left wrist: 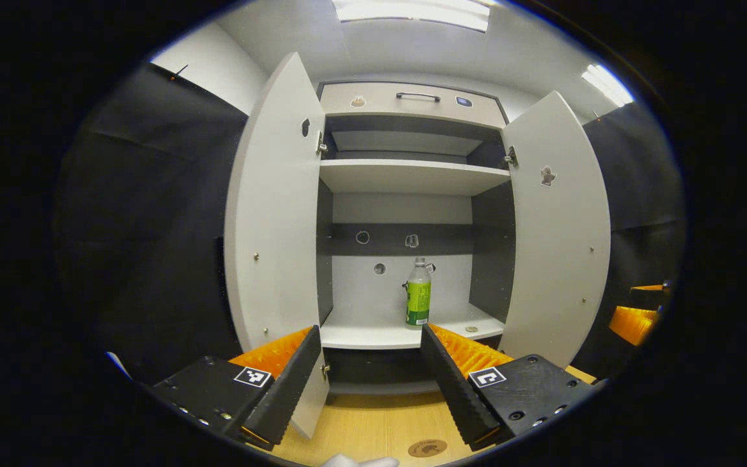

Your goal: Grasp the bottle in the cabinet with the left hand and place it on the coaster, then close the right door with the right hand and the left door with the left hand.

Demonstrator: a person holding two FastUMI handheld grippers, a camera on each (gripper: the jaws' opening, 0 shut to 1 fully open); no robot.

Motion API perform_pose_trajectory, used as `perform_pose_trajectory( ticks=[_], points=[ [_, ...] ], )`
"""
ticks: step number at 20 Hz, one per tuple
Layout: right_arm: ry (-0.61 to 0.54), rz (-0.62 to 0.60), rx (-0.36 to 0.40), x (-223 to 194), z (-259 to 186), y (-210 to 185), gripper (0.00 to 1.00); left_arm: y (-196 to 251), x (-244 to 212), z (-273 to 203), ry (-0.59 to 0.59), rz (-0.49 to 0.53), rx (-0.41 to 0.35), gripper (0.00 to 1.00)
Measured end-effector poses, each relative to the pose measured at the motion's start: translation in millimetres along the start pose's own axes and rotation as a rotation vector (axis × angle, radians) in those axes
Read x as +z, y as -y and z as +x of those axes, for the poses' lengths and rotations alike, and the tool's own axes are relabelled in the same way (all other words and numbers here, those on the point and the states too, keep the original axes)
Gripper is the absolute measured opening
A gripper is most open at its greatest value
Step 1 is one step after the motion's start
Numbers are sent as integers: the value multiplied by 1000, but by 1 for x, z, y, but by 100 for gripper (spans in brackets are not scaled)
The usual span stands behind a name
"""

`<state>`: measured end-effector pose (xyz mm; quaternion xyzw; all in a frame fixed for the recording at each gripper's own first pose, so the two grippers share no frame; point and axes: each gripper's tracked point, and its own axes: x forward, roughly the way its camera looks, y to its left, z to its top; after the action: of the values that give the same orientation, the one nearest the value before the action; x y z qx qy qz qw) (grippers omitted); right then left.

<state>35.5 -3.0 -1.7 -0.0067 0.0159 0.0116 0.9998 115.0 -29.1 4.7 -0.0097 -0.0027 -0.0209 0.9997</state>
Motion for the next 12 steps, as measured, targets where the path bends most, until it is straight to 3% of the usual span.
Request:
perform_pose_trajectory(
  ticks=[4,12],
  points=[
    [-15,39,-8,3,13,10,83,21,10,74,28,-9,-18,95],
    [2,3,-27,25,24,16,83,75,15,216,22,-45,-78,95]
  ],
)
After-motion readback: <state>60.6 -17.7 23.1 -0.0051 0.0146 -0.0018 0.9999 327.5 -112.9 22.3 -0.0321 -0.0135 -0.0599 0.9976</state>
